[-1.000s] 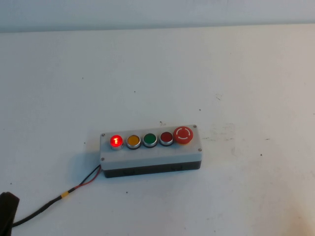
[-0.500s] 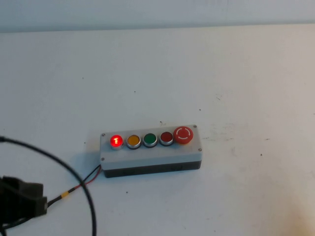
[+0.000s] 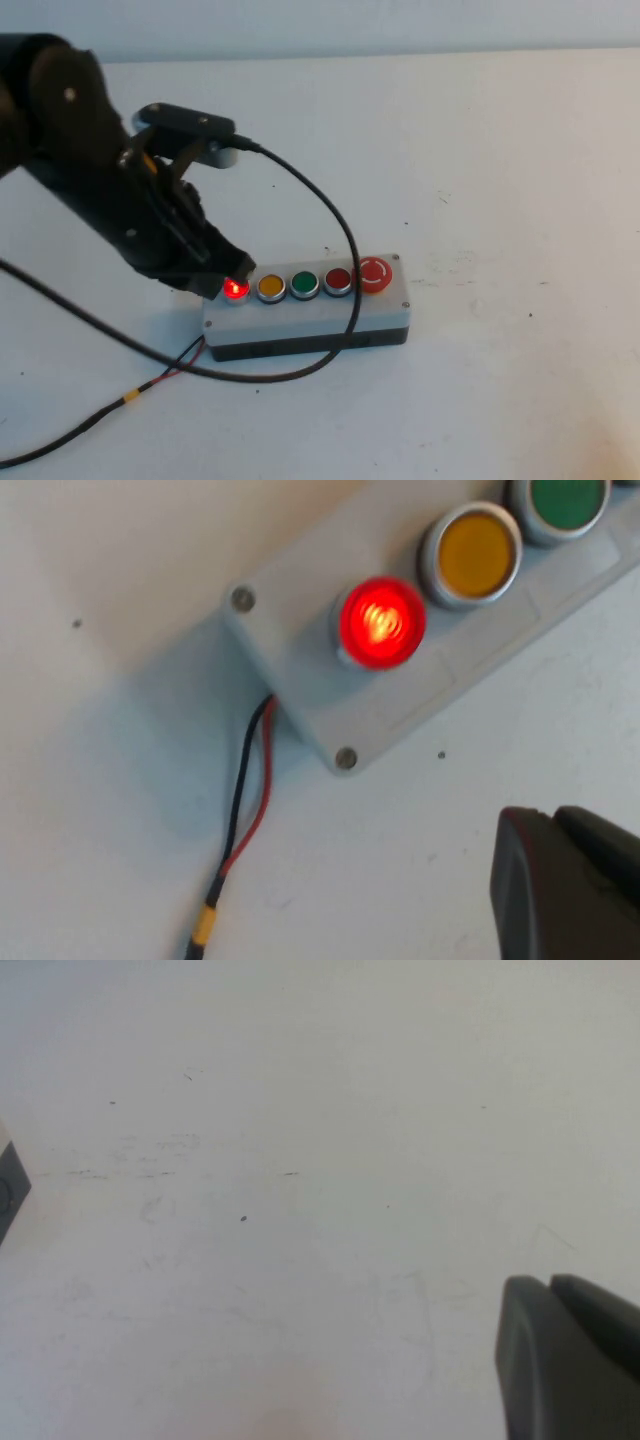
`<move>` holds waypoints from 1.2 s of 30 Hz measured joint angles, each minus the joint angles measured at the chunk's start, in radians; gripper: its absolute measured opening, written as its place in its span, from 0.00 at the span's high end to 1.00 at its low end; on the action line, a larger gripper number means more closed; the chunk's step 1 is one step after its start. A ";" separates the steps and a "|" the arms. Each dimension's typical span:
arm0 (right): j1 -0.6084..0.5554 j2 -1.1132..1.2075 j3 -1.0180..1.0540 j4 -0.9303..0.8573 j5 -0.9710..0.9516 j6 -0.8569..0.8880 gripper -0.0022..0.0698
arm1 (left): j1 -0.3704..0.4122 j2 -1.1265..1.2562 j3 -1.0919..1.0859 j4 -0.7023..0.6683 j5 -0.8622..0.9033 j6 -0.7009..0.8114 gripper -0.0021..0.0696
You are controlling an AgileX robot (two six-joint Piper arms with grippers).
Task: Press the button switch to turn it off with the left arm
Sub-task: Press the button to turn off
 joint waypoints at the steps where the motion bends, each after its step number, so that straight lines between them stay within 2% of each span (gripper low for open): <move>1: 0.000 0.000 0.000 0.000 0.000 0.000 0.99 | -0.008 0.031 -0.031 0.000 0.010 0.008 0.98; 13: 0.000 0.000 0.000 0.000 0.000 0.000 0.99 | -0.016 0.293 -0.256 0.004 0.064 0.020 0.98; 21: 0.000 0.000 0.000 0.000 0.000 0.000 0.99 | -0.016 0.345 -0.262 0.067 0.078 0.006 0.98; 36: 0.000 0.000 0.000 0.000 0.000 0.000 0.99 | -0.016 0.351 -0.270 0.070 0.087 -0.004 0.98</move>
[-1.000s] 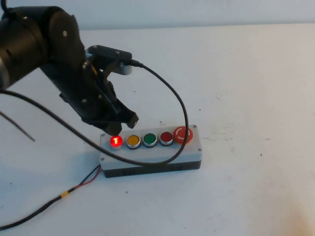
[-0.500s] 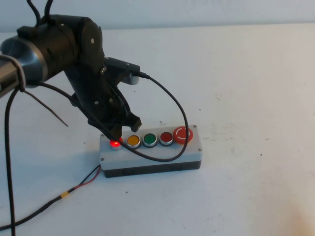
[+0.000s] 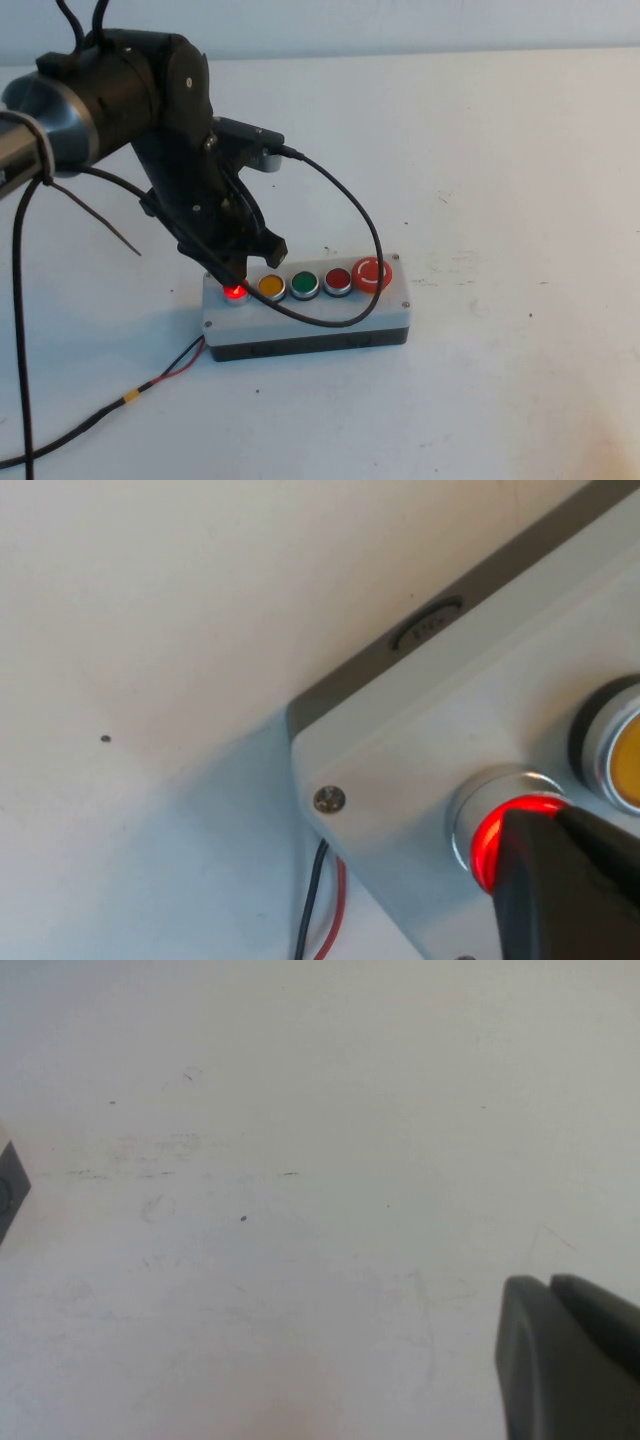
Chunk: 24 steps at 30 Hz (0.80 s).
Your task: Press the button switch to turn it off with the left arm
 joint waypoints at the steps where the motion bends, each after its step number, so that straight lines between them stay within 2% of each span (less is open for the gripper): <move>1: 0.000 0.000 0.000 0.000 0.000 0.000 0.99 | 0.000 0.004 0.000 0.000 0.002 0.000 0.98; 15: 0.000 0.000 0.000 0.000 0.000 0.000 0.99 | 0.000 -0.015 -0.006 0.007 -0.008 0.002 0.98; 18: 0.000 0.000 0.000 0.000 0.000 0.000 0.99 | 0.000 -0.110 0.035 0.008 -0.092 0.002 0.98; 24: 0.000 0.000 0.000 0.000 0.000 0.000 0.99 | 0.000 -0.462 0.224 0.008 -0.277 0.000 0.98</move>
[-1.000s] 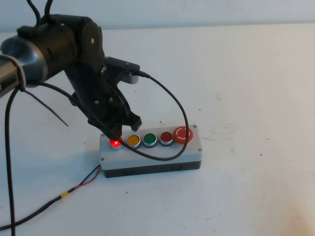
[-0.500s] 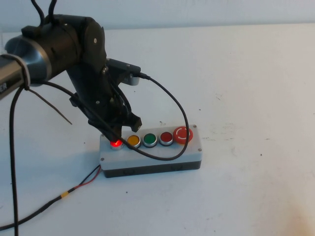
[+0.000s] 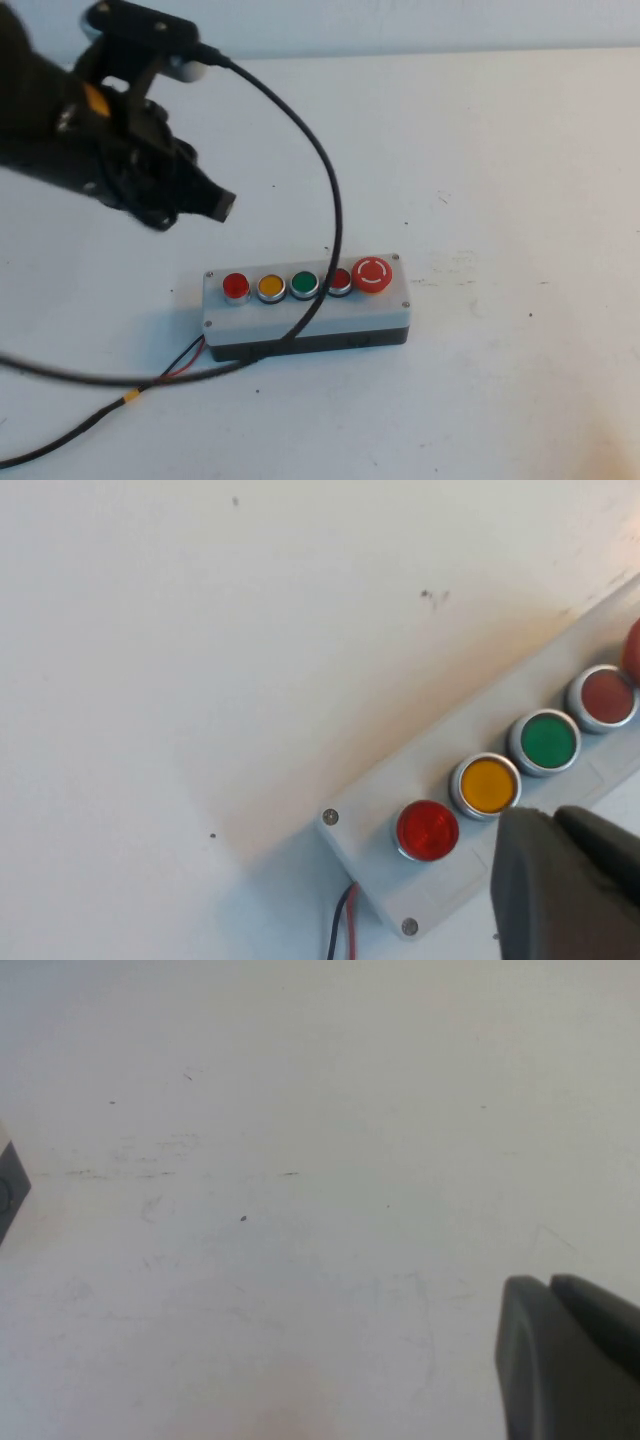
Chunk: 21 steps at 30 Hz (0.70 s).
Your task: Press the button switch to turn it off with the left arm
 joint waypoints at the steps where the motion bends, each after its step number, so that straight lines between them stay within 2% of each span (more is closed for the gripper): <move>1: 0.000 0.000 0.000 0.000 0.000 0.000 0.99 | 0.000 -0.065 0.049 0.000 -0.034 -0.002 0.98; 9: 0.000 0.000 0.000 0.000 0.000 0.000 0.99 | 0.000 -0.493 0.473 -0.026 -0.287 -0.038 0.98; 12: 0.000 0.000 0.000 0.000 0.000 0.000 0.99 | 0.000 -0.618 0.610 0.009 -0.362 -0.047 0.98; 21: 0.000 0.000 0.000 0.000 0.000 0.000 0.99 | 0.000 -0.855 0.742 0.051 -0.441 -0.063 0.98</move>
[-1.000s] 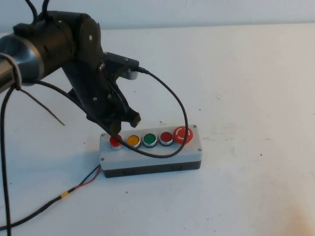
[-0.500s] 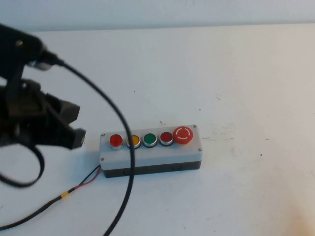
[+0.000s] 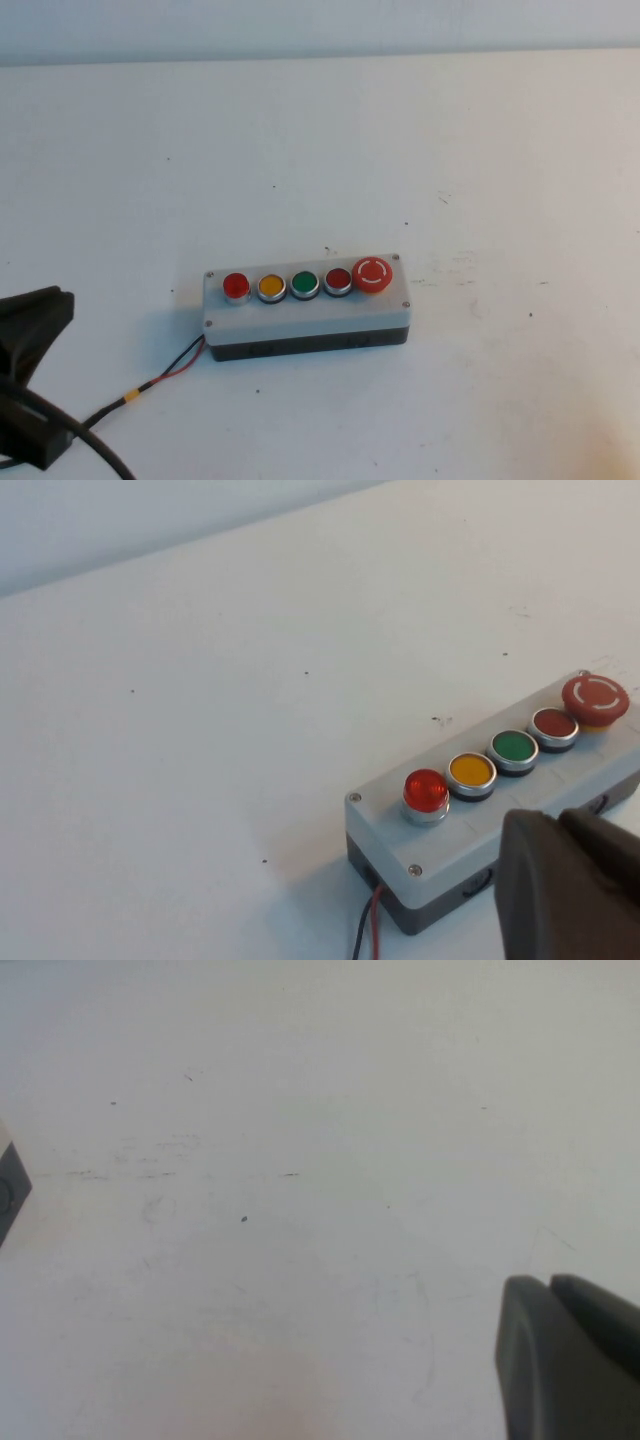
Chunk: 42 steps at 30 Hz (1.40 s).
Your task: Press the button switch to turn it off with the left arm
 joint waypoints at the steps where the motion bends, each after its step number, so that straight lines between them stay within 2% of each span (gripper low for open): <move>1: 0.000 0.000 0.000 0.000 0.000 0.000 0.99 | 0.000 -0.005 0.000 0.005 0.002 -0.002 0.98; 9: 0.000 0.000 0.000 0.000 0.000 0.000 0.99 | 0.000 -0.031 0.036 0.036 -0.044 -0.028 0.98; 15: 0.000 0.000 0.000 0.000 0.000 0.000 0.99 | 0.008 -0.199 0.260 0.038 -0.349 0.020 0.98; 19: 0.000 0.000 0.000 0.000 0.000 0.000 0.99 | 0.076 -0.358 0.458 0.038 -0.577 0.025 0.98; 22: 0.000 0.000 0.000 0.000 0.000 0.000 0.99 | 0.141 -0.442 0.566 0.036 -0.651 0.005 0.98; 26: 0.000 0.000 0.000 0.000 0.000 0.000 0.99 | 0.192 -0.527 0.606 0.013 -0.584 -0.026 0.98; 36: 0.000 0.000 0.000 0.000 0.000 0.000 0.99 | 0.199 -0.562 0.609 0.013 -0.126 -0.036 0.98; 42: 0.000 0.000 0.000 0.000 0.000 0.000 0.99 | 0.199 -0.564 0.609 0.013 -0.109 -0.040 0.98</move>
